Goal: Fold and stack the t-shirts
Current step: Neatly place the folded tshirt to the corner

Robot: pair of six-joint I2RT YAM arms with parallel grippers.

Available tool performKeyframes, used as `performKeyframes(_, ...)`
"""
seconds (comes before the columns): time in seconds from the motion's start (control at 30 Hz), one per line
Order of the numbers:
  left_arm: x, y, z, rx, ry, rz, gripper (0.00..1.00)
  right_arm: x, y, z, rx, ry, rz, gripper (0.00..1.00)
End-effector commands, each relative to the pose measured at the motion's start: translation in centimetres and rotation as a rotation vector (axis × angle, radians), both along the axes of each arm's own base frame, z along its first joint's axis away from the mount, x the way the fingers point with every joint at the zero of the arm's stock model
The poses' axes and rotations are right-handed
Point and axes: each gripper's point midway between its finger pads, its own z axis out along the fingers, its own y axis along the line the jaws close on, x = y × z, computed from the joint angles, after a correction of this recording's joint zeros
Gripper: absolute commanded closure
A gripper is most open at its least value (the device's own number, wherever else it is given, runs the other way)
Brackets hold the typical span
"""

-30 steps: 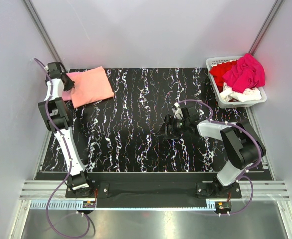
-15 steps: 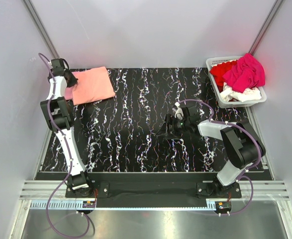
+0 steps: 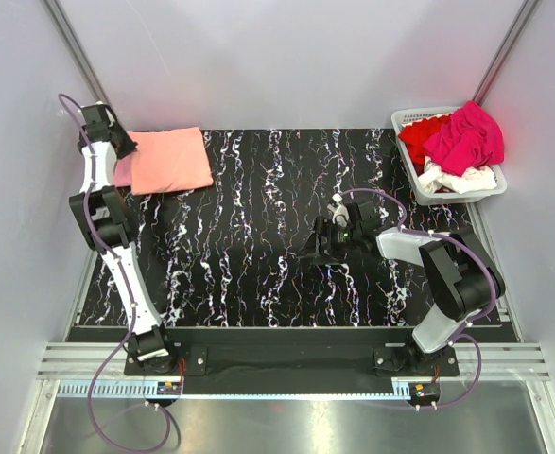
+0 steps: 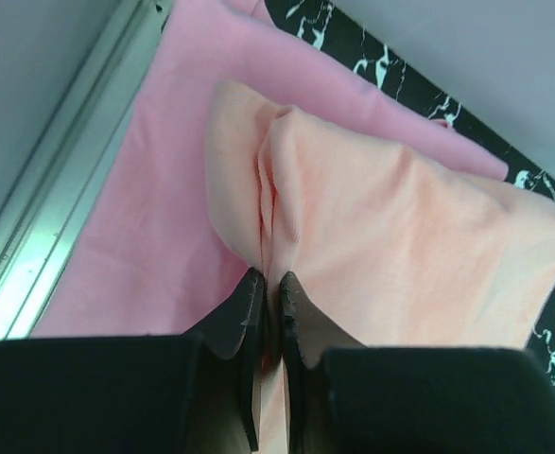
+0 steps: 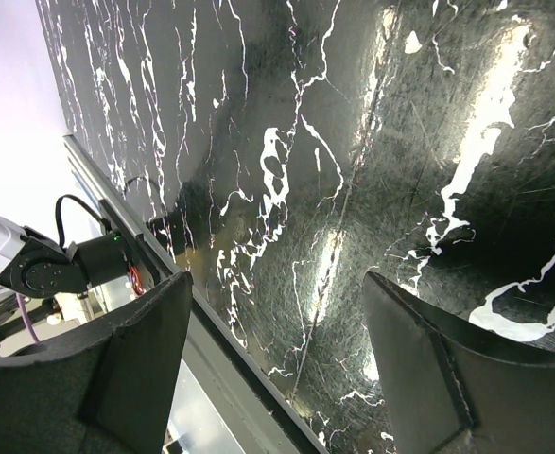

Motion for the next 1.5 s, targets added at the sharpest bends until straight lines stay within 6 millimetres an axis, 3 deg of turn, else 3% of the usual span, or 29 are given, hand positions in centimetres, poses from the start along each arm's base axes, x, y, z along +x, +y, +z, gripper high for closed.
performKeyframes(0.0,0.9,1.2,10.2,0.047,-0.218,-0.016,1.0,0.9,0.3,1.1,0.037,-0.044,0.006,0.21)
performKeyframes(0.2,1.6,-0.4,11.1,-0.054,-0.303,-0.054,1.0,0.9,0.2,1.2,0.041,-0.047,0.005,0.21)
performKeyframes(0.27,1.8,-1.4,10.7,-0.097,-0.327,-0.087,1.0,0.9,0.2,1.3,0.044,-0.047,0.003,0.21)
performKeyframes(0.33,1.8,-3.4,11.7,-0.17,-0.385,-0.169,1.0,0.9,0.3,1.3,0.044,-0.046,0.004,0.21)
performKeyframes(0.43,2.3,-4.3,12.0,-0.2,-0.425,-0.2,1.0,0.9,0.2,1.3,0.046,-0.046,0.005,0.21)
performKeyframes(0.7,2.5,-2.6,11.6,-0.08,-0.416,-0.165,1.0,0.9,0.2,1.4,0.046,-0.051,0.007,0.21)
performKeyframes(0.87,2.6,-0.4,11.6,0.013,-0.414,-0.097,1.0,0.9,0.2,1.6,0.05,-0.053,0.007,0.21)
performKeyframes(1.13,3.1,3.0,13.1,0.179,-0.481,0.006,1.0,0.8,0.3,1.6,0.055,-0.055,0.011,0.21)
performKeyframes(1.47,3.5,5.3,14.8,0.324,-0.585,0.096,0.98,0.8,0.2,1.6,0.066,-0.048,0.011,0.21)
